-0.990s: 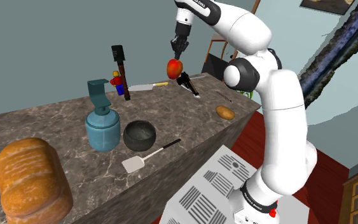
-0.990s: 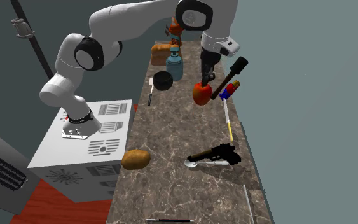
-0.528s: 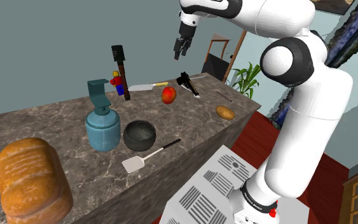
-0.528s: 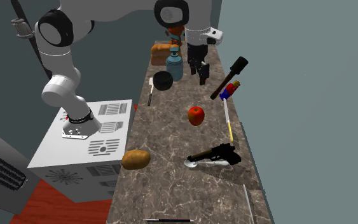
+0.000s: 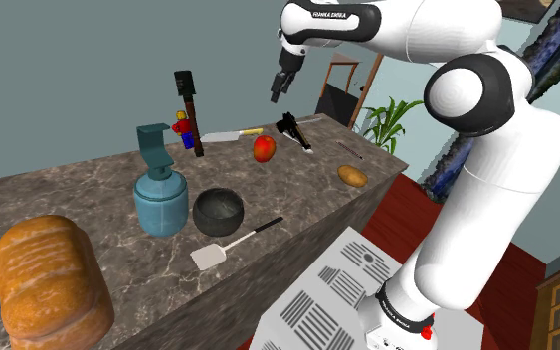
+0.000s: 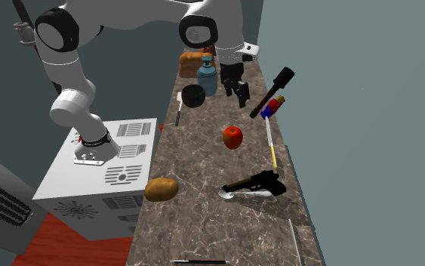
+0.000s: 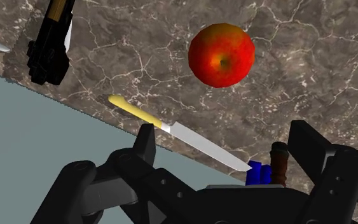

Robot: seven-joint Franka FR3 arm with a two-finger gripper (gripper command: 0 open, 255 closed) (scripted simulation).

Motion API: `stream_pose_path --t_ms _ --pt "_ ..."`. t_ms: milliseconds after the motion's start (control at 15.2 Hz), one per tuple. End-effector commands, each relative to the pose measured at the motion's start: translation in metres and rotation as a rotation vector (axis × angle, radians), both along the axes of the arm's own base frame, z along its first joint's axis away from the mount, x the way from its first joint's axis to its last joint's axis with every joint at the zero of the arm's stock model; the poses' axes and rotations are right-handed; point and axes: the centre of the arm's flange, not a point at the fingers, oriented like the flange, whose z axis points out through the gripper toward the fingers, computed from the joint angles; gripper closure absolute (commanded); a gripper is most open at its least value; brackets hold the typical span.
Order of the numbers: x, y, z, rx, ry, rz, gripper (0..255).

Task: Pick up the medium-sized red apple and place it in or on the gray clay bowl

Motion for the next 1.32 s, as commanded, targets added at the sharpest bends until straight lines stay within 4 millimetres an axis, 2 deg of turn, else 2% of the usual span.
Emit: stream_pose_path --t_ms 0,330,396,990,1056,1254 --pt "0.000 0.000 -0.002 0.000 -0.001 0.000 0" --pt "0.000 0.000 -0.002 0.000 -0.001 0.000 0" --pt "0.000 0.000 -0.002 0.000 -0.001 0.000 255" --pt "0.000 0.000 -0.002 0.000 -0.001 0.000 255" --pt "0.000 0.000 -0.002 0.000 -0.001 0.000 0" --pt "-0.003 0.004 -0.041 -0.001 0.006 0.002 0"
